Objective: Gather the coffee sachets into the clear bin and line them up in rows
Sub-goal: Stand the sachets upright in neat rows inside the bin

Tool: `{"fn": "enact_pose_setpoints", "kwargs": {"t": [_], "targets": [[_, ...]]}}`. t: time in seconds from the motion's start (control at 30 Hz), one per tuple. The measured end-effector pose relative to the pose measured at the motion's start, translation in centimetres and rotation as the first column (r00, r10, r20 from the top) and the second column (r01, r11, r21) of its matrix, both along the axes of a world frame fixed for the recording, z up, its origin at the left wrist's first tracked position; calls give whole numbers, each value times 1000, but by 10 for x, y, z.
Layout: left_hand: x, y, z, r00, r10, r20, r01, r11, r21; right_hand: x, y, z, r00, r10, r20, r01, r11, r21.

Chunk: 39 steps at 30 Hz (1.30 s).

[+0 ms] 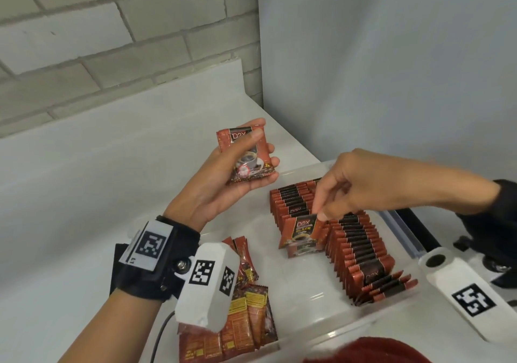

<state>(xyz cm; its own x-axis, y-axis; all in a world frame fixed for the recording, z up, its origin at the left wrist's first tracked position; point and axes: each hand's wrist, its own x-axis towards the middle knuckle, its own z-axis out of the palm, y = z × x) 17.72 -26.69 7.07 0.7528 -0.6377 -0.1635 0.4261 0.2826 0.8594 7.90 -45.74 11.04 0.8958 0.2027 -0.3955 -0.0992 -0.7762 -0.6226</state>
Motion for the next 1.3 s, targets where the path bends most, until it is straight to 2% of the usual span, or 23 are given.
{"fn": "enact_pose_setpoints", "kwargs": {"t": [0.17, 0.33, 0.67, 0.97, 1.1, 1.3], "targets": [[1, 0, -1, 999, 3, -44, -3, 1000, -2, -2, 7, -11, 999, 42, 19, -40, 993, -115], [1, 1, -2, 998, 17, -64, -17, 1000, -3, -2, 8, -16, 995, 92, -29, -96, 976, -194], [0, 1, -1, 998, 1, -55, -2, 1000, -11, -1, 6, -25, 989, 132, -59, -144, 946, -289], [-2, 1, -1, 996, -73, 48, 72, 997, 27, 1, 7, -26, 988, 135, -72, -150, 948, -281], [-2, 1, -2, 991, -114, 72, 111, 993, 42, 3, 2, -15, 994, 100, -50, -108, 969, -224], [-2, 2, -3, 978, -182, 103, 178, 983, 48, 17, -6, 16, 980, -104, 167, 106, 994, -3]]}}
